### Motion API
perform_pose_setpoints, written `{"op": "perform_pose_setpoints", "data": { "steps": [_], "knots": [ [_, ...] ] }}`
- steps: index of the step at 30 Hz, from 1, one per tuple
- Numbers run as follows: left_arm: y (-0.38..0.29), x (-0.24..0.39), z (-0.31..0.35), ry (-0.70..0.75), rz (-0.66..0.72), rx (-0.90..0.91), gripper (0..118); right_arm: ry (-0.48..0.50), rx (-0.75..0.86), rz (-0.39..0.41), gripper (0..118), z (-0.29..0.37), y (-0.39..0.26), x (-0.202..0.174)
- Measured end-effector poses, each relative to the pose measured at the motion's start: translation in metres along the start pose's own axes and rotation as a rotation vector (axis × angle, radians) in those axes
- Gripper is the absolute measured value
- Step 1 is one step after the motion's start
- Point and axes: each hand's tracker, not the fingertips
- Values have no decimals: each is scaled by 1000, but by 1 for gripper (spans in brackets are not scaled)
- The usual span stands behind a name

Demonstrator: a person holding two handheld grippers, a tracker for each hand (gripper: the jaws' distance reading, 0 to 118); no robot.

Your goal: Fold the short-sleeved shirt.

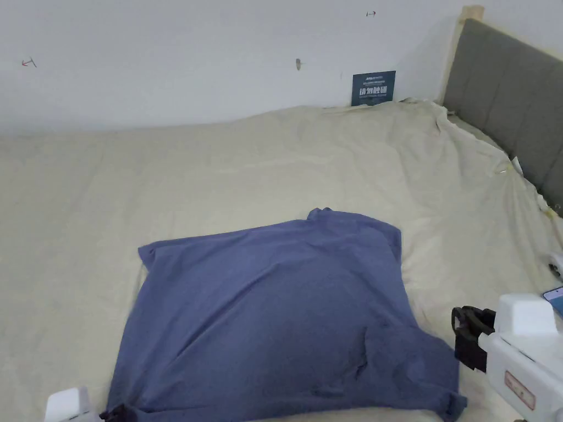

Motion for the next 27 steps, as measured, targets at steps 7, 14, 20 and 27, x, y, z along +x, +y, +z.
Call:
{"op": "perform_pose_setpoints", "data": {
  "steps": [7, 14, 20, 27],
  "knots": [
    [12, 4, 22, -7, -30, 54, 1, -33, -232, -19, 89, -50, -54, 11],
    [15, 1, 29, -5, -31, 84, 1, 0, -368, -52, 58, -73, -94, 14],
    [14, -1, 32, -10, -1, 88, 1, 25, -348, -66, 5, -75, -96, 15],
    [19, -5, 34, -13, 4, 115, 1, 53, -235, -57, 5, -56, -61, 13]
  ]
}}
